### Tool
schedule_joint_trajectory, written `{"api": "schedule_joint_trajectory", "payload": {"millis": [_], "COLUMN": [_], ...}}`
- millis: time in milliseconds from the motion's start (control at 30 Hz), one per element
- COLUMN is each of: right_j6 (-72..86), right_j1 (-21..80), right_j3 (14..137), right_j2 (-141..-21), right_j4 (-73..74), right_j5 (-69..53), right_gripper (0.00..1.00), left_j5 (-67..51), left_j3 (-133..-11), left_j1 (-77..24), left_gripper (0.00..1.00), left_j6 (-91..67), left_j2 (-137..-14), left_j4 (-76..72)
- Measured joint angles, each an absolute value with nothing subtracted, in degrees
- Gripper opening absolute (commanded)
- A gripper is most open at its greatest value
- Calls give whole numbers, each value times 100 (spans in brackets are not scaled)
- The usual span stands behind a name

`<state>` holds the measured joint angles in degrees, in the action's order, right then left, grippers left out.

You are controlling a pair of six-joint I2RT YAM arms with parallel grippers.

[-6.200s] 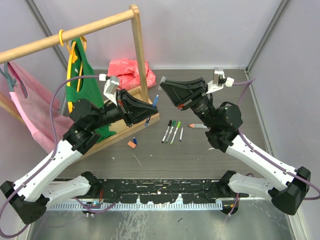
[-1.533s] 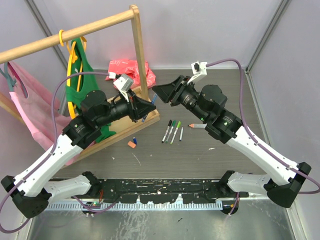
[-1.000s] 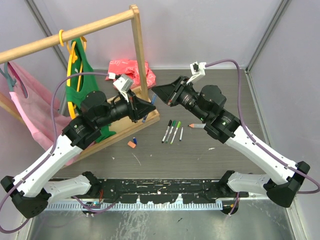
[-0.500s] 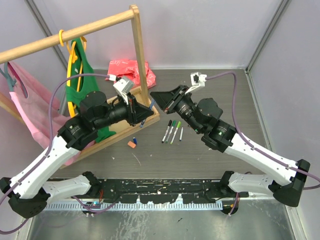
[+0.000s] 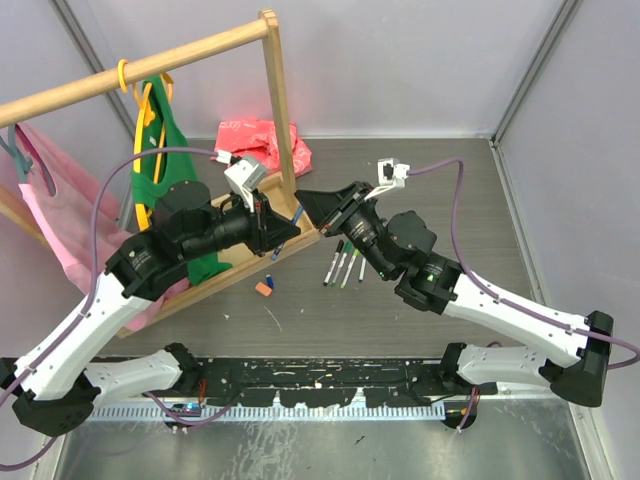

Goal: Insert the pens into the pen caps
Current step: Press the pen cap onto the pen.

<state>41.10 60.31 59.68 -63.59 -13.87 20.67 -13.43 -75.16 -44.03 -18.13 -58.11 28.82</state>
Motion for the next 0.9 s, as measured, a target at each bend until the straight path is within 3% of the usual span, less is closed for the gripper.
{"api": "schedule_joint_trajectory", "payload": {"millis": [900], "right_j6": [3975], "right_j1": [6423], "right_j3": [6064], "right_j2": [-6794], "right_j4": [-1868], "right_j5": [2644], "right_gripper": [0], "left_j5": [-987], "left_j3": [-8344], "left_j1": [-4414], "left_gripper": [0], "left_j6": [-1409], "left_j2": [-6147], "left_j4": [3752]}}
